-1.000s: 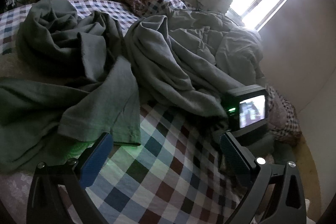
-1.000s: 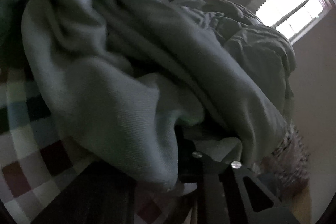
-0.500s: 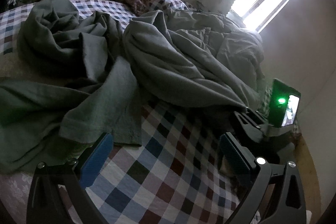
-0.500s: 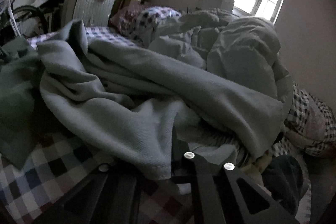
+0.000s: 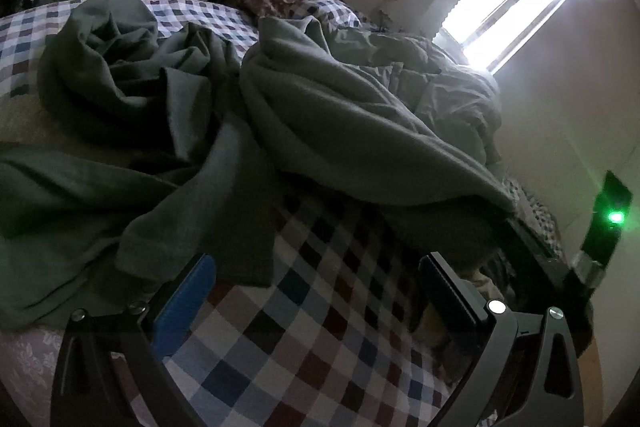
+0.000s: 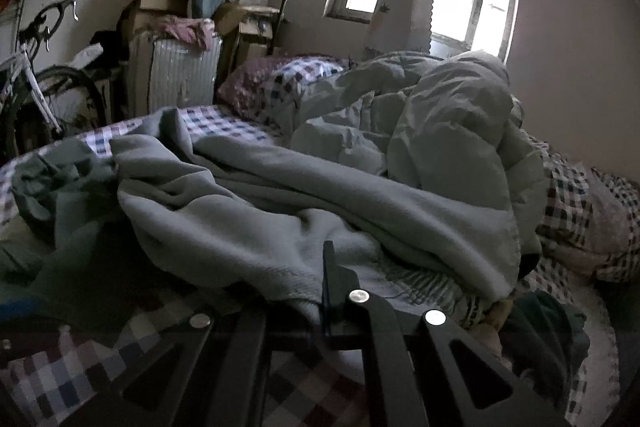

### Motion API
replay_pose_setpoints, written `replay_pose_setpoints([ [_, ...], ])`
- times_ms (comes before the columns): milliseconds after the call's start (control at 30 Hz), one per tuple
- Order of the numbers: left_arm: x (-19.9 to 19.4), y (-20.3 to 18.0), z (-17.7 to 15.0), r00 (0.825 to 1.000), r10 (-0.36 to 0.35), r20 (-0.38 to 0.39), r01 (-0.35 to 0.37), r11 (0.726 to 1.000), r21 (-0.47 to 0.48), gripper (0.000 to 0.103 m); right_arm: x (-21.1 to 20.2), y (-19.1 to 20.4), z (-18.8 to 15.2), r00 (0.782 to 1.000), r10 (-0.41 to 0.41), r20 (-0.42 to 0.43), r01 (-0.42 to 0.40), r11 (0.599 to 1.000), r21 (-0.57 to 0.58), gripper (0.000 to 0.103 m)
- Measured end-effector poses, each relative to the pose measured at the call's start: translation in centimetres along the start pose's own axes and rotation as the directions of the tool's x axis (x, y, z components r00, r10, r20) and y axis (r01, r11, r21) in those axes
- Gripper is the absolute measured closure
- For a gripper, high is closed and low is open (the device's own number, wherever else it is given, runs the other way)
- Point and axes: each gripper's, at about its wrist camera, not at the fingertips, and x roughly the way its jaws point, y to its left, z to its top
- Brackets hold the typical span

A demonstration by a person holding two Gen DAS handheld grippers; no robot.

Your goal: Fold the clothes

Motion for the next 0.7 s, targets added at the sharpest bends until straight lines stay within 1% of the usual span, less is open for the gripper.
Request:
replay_pose_setpoints([
  [167,-0.4,0.0,0.0,0.999,-0.036,0.02,0.037,0.999,-0.009,0.0,-2.5,-0.9,0.9,0.999,0.011,0.044,-0.013,0.999,0.045,0.101],
  [367,-1.2,-0.2,0.4,0.993,-0.104,0.06,0.106,0.994,-0.026,0.0,-6.0,-1.9,1.6,0.996,0.016,0.09,-0.023,0.997,0.071,0.101],
  [567,-2.4,-0.6,0.6,0.973,-0.199,0.118,0.203,0.979,-0.025,0.0,-10.0,-2.8,2.6,0.988,0.024,0.15,-0.039,0.995,0.096,0.101],
  [700,-2.2,-0.5,0.7,0.961,-0.248,0.12,0.255,0.966,-0.052,0.0,-13.0,-3.8,3.8,0.979,0.023,0.201,-0.048,0.992,0.119,0.101],
])
